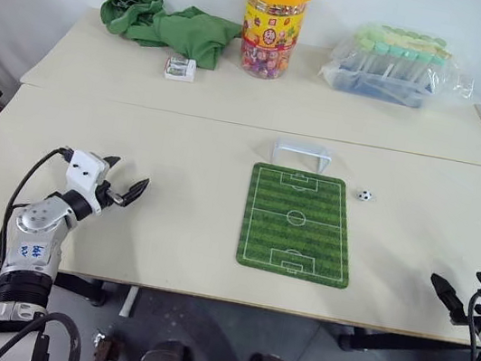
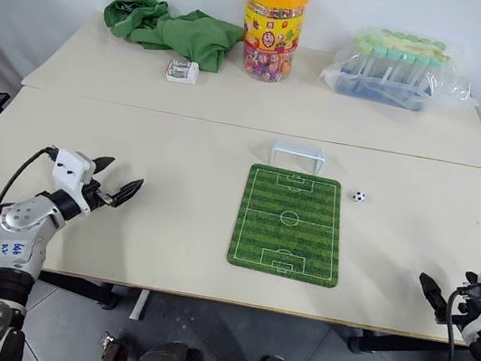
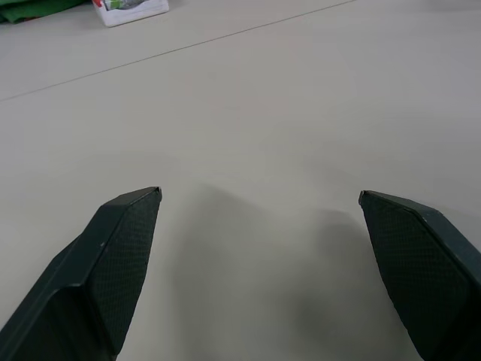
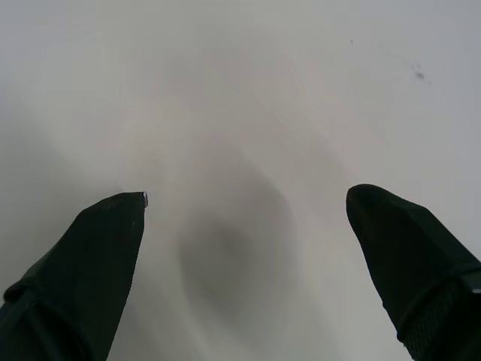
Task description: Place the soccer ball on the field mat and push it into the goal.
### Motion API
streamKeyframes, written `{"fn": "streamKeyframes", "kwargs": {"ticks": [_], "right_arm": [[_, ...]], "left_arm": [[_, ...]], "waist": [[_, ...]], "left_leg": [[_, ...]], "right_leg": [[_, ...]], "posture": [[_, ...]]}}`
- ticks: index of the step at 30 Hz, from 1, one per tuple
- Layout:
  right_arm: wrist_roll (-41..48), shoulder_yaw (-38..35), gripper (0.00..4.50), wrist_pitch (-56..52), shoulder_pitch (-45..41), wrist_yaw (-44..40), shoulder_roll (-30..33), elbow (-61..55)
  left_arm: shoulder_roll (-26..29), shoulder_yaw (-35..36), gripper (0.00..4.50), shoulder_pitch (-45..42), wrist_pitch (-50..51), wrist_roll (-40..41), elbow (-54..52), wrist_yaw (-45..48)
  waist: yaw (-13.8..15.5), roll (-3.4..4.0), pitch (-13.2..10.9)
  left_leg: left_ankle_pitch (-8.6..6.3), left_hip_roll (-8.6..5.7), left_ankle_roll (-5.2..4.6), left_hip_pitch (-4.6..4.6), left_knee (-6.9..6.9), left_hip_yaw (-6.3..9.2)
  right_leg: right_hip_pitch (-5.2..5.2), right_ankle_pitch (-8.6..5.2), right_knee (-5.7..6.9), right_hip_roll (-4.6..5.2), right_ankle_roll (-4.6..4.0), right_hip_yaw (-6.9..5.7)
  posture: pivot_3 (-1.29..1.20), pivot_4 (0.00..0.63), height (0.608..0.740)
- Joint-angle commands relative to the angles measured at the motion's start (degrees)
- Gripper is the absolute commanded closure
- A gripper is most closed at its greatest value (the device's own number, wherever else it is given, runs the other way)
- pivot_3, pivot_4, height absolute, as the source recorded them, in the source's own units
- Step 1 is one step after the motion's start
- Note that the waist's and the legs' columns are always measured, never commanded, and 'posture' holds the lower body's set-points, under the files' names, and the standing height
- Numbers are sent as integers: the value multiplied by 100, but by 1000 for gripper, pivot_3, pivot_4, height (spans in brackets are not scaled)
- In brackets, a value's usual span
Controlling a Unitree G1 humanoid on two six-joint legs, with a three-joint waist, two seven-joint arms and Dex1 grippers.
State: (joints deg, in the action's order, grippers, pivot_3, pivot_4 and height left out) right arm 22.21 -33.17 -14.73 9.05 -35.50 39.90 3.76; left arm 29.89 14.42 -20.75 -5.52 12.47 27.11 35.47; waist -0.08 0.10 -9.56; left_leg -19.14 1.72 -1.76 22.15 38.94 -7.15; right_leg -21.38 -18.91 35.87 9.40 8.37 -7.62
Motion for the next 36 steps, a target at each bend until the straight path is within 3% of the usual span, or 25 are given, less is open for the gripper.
{"fn": "streamKeyframes", "kwargs": {"ticks": [1,11,16,21,28,31,36], "right_arm": [[50,-214,28,140,-56,-27,110,-87],[76,-173,28,-22,-223,11,151,-152],[314,158,28,-934,-832,-54,486,-642],[372,966,28,-1726,-2028,-244,689,-445],[-361,2186,28,-889,-4081,-517,161,1532],[-637,2500,28,-471,-4823,-569,-148,2648],[-916,2672,28,18,-5325,-686,-355,3704]], "left_arm": [[-36,-12,0,-1,11,88,-56,56],[-94,47,0,-54,583,274,-566,-110],[44,-34,0,-39,388,343,-641,458],[8,-36,0,-67,273,736,-711,1214],[-153,22,0,11,253,1991,-917,3260],[-178,90,0,254,285,2301,-1164,3722],[-47,43,0,820,598,2414,-1698,3924]], "waist": [[-1,0,0],[0,-9,-5],[-39,-9,-6],[-46,-12,-8],[-14,-18,-12],[-50,-19,-13],[-117,-18,-14]], "left_leg": [[0,0,0,0,0,0],[0,0,0,2,4,4],[0,2,0,2,5,-5],[1,7,1,4,11,0],[0,-2,1,18,17,1],[0,-4,1,19,16,4],[0,-2,1,23,4,16]], "right_leg": [[0,0,0,0,0,0],[1,0,1,-1,0,-2],[-4,0,2,-2,0,3],[-6,0,7,-5,0,-1],[-11,1,4,-4,1,-8],[-11,1,5,-7,1,-12],[-12,1,4,-6,1,-19]], "posture": [[0,150,740],[0,150,740],[0,150,740],[0,150,740],[0,150,740],[0,150,740],[0,150,740]]}}
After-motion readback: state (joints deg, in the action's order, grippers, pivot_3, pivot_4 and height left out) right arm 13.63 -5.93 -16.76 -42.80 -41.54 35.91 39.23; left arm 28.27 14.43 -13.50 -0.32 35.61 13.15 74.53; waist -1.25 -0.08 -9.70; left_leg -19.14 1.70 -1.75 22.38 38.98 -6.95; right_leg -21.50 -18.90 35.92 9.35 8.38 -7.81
